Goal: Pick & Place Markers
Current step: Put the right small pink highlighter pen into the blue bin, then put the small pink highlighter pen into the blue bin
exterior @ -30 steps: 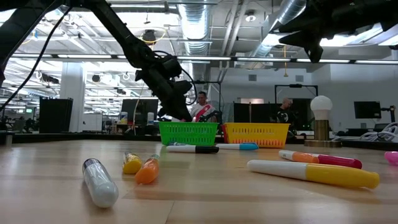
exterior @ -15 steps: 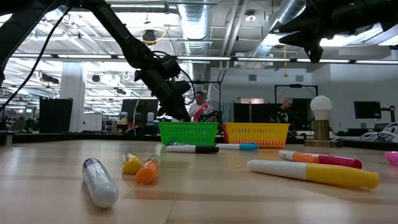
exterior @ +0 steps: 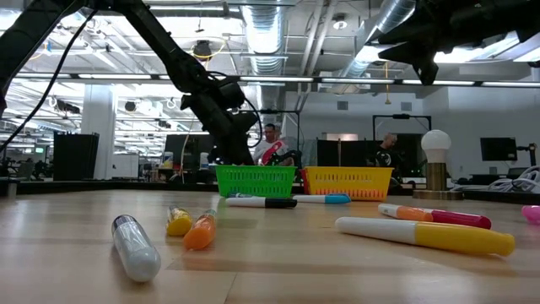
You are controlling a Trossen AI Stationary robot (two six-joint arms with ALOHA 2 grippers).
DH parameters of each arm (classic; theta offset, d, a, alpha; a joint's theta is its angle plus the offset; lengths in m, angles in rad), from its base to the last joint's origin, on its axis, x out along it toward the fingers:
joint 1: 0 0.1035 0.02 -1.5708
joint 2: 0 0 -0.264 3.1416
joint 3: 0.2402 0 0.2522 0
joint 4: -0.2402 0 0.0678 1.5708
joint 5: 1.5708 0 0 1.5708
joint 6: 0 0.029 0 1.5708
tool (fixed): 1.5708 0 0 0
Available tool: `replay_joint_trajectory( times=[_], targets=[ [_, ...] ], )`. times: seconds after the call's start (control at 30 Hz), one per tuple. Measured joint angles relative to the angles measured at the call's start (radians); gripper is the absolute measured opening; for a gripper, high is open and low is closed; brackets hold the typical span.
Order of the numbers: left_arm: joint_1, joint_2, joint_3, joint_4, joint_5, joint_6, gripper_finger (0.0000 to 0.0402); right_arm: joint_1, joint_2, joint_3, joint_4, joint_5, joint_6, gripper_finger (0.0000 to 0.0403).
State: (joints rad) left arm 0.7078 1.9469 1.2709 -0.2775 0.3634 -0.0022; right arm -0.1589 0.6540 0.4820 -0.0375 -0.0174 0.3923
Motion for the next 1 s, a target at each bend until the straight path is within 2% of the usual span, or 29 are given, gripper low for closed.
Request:
replay_joint_trajectory(
  times=[0.23, 0.57, 0.8, 1.0],
  targets=[
    [0.001, 0.0, 0.002, 0.009, -0.008, 0.0, 0.006, 0.0, 0.0, 0.0, 0.017, 0.0, 0.0, 0.012],
    [0.001, 0.0, 0.002, 0.016, -0.012, 0.023, 0.0095, 0.0, 0.0, 0.0, 0.02, 0.0, 0.0, 0.012],
    [0.0, -0.013, 0.002, 0.017, -0.015, 0.02, 0.0146, 0.0, 0.0, 0.0, 0.024, 0.0, 0.0, 0.012],
    [-0.002, -0.129, 0.002, 0.019, -0.014, -0.035, 0.0195, 0.0, 0.0, 0.0, 0.023, -0.001, 0.0, 0.012]
  ],
)
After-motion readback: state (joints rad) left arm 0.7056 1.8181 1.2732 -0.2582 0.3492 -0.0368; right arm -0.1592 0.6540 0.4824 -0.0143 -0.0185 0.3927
